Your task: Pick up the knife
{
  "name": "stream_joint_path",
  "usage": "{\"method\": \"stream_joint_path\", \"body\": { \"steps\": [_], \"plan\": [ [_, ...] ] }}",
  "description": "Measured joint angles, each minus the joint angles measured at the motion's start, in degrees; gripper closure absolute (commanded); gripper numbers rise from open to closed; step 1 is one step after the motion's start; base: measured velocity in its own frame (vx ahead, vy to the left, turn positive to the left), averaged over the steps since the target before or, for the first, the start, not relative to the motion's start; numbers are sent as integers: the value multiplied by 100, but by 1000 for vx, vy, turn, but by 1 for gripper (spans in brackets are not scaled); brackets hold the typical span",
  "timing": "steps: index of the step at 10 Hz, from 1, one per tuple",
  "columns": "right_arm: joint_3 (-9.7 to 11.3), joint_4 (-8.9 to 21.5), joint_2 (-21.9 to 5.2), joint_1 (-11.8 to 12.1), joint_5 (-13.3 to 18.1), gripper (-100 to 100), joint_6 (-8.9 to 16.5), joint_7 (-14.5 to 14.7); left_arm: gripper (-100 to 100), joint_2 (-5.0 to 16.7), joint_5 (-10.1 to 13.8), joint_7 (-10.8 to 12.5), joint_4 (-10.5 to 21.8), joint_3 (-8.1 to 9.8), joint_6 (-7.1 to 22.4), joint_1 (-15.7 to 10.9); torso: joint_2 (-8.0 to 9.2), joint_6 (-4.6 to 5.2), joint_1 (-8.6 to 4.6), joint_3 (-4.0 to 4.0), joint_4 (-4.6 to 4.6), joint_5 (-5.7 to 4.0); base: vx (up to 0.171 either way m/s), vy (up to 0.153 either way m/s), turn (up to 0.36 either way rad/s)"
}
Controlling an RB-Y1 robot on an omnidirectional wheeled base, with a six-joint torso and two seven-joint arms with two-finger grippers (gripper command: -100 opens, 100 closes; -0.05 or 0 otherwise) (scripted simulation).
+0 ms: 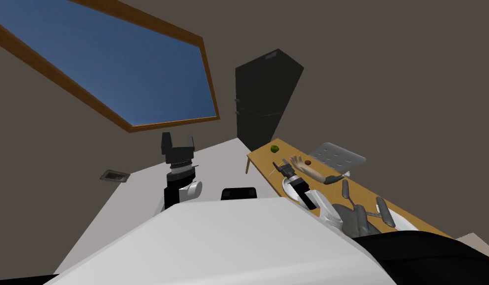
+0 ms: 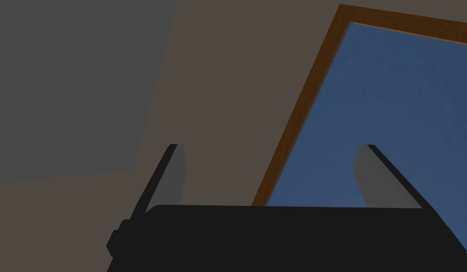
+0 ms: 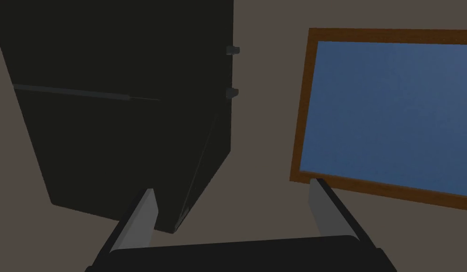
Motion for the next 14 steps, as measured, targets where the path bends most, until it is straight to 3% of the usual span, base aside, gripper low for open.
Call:
{"method": "stream_joint_path", "body": {
  "steps": [1,7,14],
  "plan": [
    [-94,233,-78,-33,166,-100,-92,129,0,0,0,0,0,-1,0,-1,0,-5,0,0,0,0,-14,-13,161],
    [-482,917,-430,140,1202,-100,-408,690,0,0,0,0,0,0,0,-1,-4,-3,0,-2,0,1,-12,-13,234],
    [-885,2049,-785,124,2346,-100,-824,1449,0,0,0,0,0,1,0,1,-8,3,-2,-4,-1,0,-5,-13,251]
  ]
}}
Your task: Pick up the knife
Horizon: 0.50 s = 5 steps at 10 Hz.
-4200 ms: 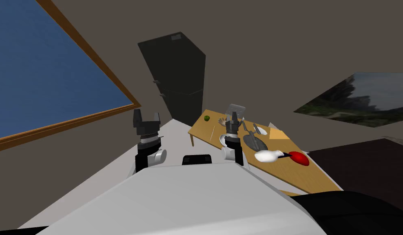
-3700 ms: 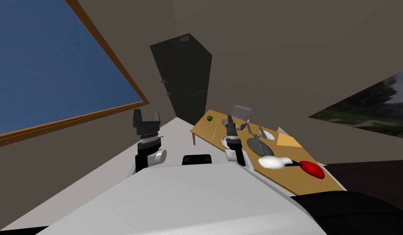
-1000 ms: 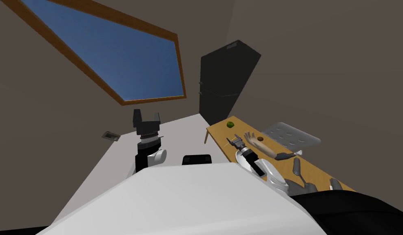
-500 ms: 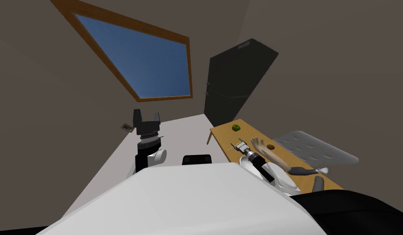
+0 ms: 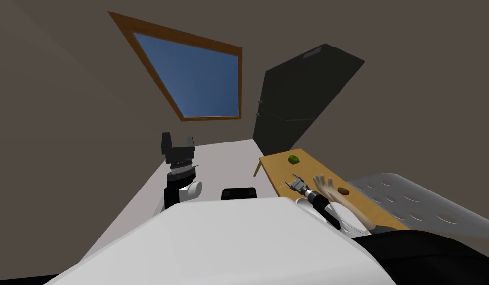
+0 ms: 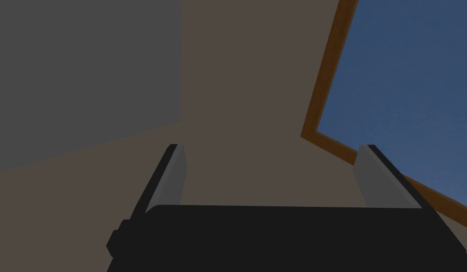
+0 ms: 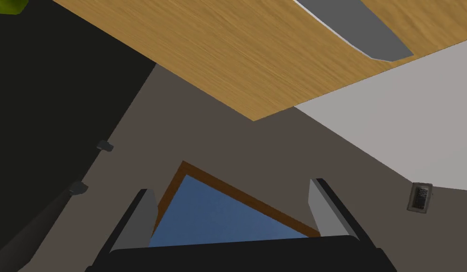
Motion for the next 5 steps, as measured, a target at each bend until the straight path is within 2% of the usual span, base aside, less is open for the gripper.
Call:
{"method": "stream_joint_path", "body": {
  "steps": [1,2,3,5],
  "plan": [
    [-96,146,-115,31,160,-100,-84,86,0,0,0,0,0,-1,0,-1,-1,-7,-1,-1,0,1,-1,-20,161],
    [-118,291,-119,11,329,-100,-121,186,0,0,0,0,0,0,0,0,-1,2,-1,-1,0,-1,-3,-13,235],
    [-199,542,-146,-7,479,-100,-208,389,0,0,0,0,0,0,0,-1,-1,-3,-1,-1,0,0,-1,-16,183],
    [-304,741,-195,115,797,-100,-306,608,0,0,0,0,0,0,0,0,-2,-3,1,-1,0,1,3,-15,234]
  ]
}}
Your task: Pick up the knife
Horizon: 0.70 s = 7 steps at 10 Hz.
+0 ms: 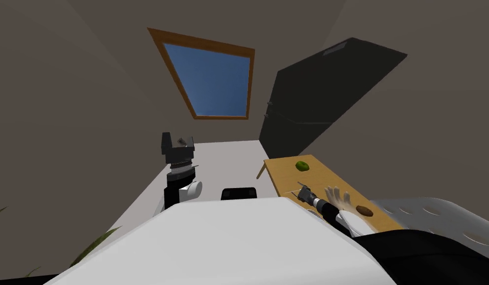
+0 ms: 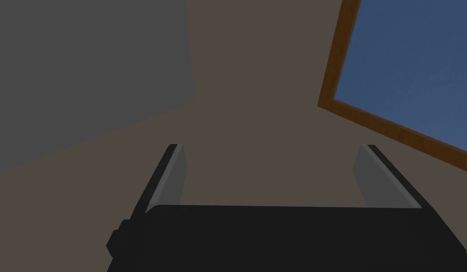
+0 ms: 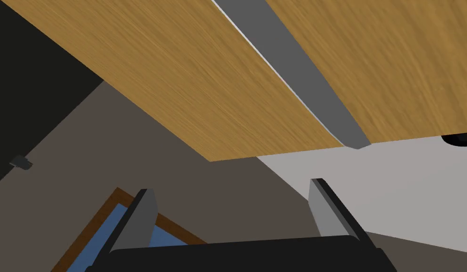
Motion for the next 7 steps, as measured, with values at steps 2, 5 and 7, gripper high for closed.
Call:
{"method": "stream_joint_path", "body": {
  "steps": [2,5,7],
  "plan": [
    [-101,271,-123,-12,320,-100,-111,173,0,0,0,0,0,0,0,0,-3,-1,-2,-1,0,0,3,-18,232],
    [-228,647,-170,31,749,-100,-258,508,0,0,0,0,0,1,0,1,-2,5,-2,-2,-1,-1,4,-16,138],
    [-281,947,-246,-47,945,-100,-329,669,0,0,0,0,0,0,0,0,-4,-1,1,-2,0,0,9,-18,331]
  ]
}}
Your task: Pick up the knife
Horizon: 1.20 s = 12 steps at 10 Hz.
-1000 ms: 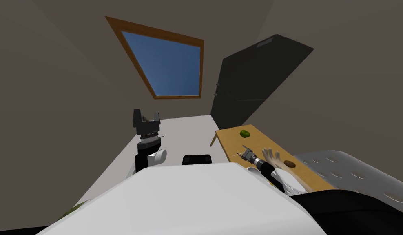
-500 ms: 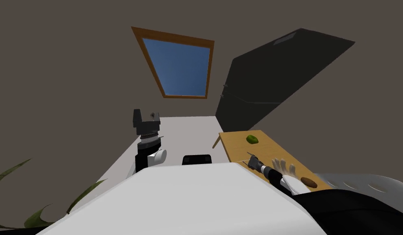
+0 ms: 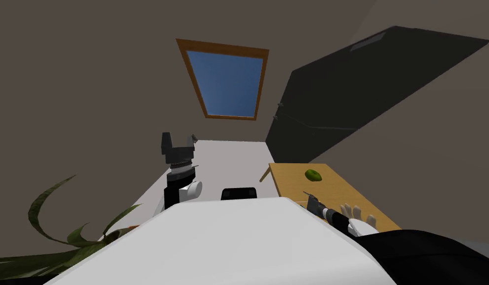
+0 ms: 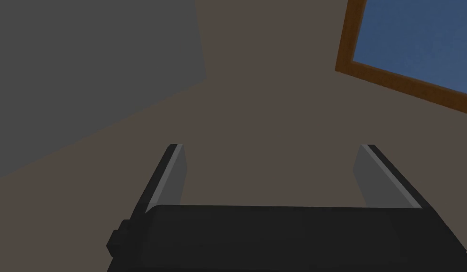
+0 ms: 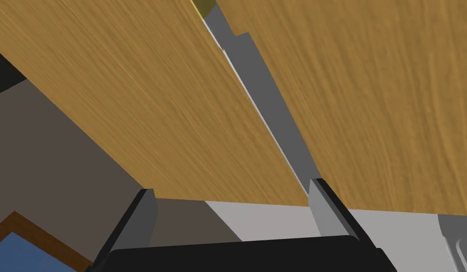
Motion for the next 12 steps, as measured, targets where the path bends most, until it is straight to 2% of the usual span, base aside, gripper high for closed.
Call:
{"method": "stream_joint_path", "body": {
  "steps": [1,2,4,5,6,9,10,12],
  "plan": [
    [-59,1,21,125,212,-100,-49,97,0,0,0,0,0,0,0,0,-2,3,-5,-1,-1,-1,9,-33,175],
    [-105,132,-13,112,325,-100,-105,221,0,0,0,0,0,1,0,1,-2,6,-7,-1,-1,-2,0,-14,-1],
    [-188,591,-94,39,470,-100,-219,492,0,0,0,0,0,0,0,0,1,2,0,1,0,0,6,-15,334],
    [-288,955,-182,1,579,-100,-344,751,0,0,0,0,0,0,0,0,-3,2,-6,-2,-1,-1,10,-34,114],
    [-311,989,-176,44,707,-100,-392,840,0,0,0,0,0,1,0,2,-2,10,-6,-1,-1,-2,5,-27,196],
    [-407,1377,-197,70,1137,-100,-507,1132,0,0,0,0,0,1,0,2,-2,10,-5,-1,-1,-2,6,-25,204],
    [-451,1690,-252,-15,1239,-100,-560,1326,0,0,0,0,0,1,0,1,-3,5,-4,-2,-1,-1,7,-19,96],
    [-463,1581,-214,85,1354,-100,-593,1326,0,0,0,0,0,1,0,2,0,11,3,-1,-1,0,4,-8,73]
  ]
}}
